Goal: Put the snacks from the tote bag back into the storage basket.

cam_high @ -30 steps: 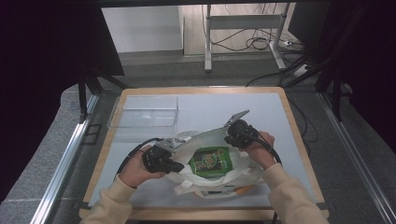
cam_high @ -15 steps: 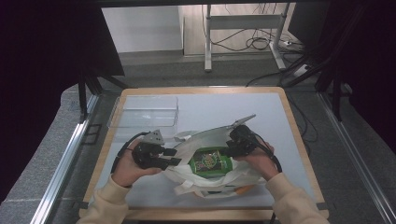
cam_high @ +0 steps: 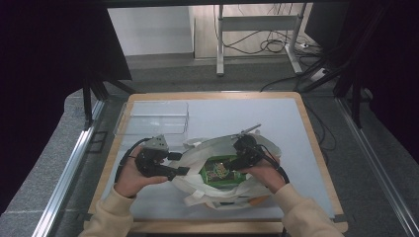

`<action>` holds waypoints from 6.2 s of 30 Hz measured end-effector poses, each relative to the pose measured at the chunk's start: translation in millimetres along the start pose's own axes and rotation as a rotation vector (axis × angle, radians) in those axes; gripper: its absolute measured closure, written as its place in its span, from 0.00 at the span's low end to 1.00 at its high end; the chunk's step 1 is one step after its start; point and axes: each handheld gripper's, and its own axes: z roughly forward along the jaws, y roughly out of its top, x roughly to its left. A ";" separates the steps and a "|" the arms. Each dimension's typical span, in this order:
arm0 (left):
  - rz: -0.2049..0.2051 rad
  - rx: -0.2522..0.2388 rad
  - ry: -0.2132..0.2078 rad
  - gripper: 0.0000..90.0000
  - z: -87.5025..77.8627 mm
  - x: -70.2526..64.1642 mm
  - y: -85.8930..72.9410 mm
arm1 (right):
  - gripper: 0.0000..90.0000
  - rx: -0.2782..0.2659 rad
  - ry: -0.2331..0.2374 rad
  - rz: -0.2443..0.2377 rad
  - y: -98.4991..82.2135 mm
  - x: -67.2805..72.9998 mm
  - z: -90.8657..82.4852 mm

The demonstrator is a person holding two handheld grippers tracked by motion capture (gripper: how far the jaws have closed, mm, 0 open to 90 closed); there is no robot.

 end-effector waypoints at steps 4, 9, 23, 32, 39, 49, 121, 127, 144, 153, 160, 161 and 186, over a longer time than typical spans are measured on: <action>0.000 0.009 0.000 0.42 1.7 -1.4 -0.5 | 0.35 0.015 -0.008 0.016 -0.3 0.3 3.0; -0.002 0.009 -0.002 0.40 1.7 -0.2 -1.0 | 0.35 0.051 -0.018 0.025 -1.2 -0.3 7.6; -0.002 0.011 -0.004 0.39 4.4 -1.3 -1.2 | 0.35 0.147 -0.084 0.063 -3.1 -6.4 30.1; -0.001 0.013 -0.007 0.39 5.5 -1.8 -1.4 | 0.34 0.197 -0.089 0.121 -6.3 -16.0 46.1; 0.000 0.017 -0.005 0.39 7.1 -2.7 -1.3 | 0.33 0.206 -0.049 0.170 -8.9 -19.9 50.1; 0.002 0.018 -0.005 0.39 6.9 -2.8 -1.4 | 0.60 0.189 0.011 0.163 -9.7 -20.5 49.0; 0.008 -0.002 0.012 0.38 -0.3 -0.1 -1.2 | 0.97 -0.171 0.074 -0.084 1.5 -22.1 -81.8; 0.014 -0.016 0.014 0.38 -3.3 -1.2 -0.2 | 0.97 -0.205 0.077 -0.114 3.3 -21.3 -94.9; 0.024 -0.041 -0.025 0.37 -9.6 -5.4 8.5 | 0.97 -0.264 0.108 -0.174 12.0 -19.2 -110.1; 0.025 -0.025 -0.016 0.37 -9.9 -2.7 15.7 | 0.97 -0.275 0.125 -0.195 15.2 -16.8 -108.8; 0.020 -0.019 -0.014 0.37 -8.4 0.6 24.6 | 0.97 -0.296 0.140 -0.224 17.0 -14.1 -112.2; 0.026 -0.014 -0.012 0.37 -7.9 1.2 26.9 | 0.97 -0.297 0.140 -0.227 17.2 -14.0 -112.1; 0.050 0.033 -0.152 0.48 18.5 5.2 64.5 | 0.97 -0.307 0.175 -0.342 32.2 5.3 -110.1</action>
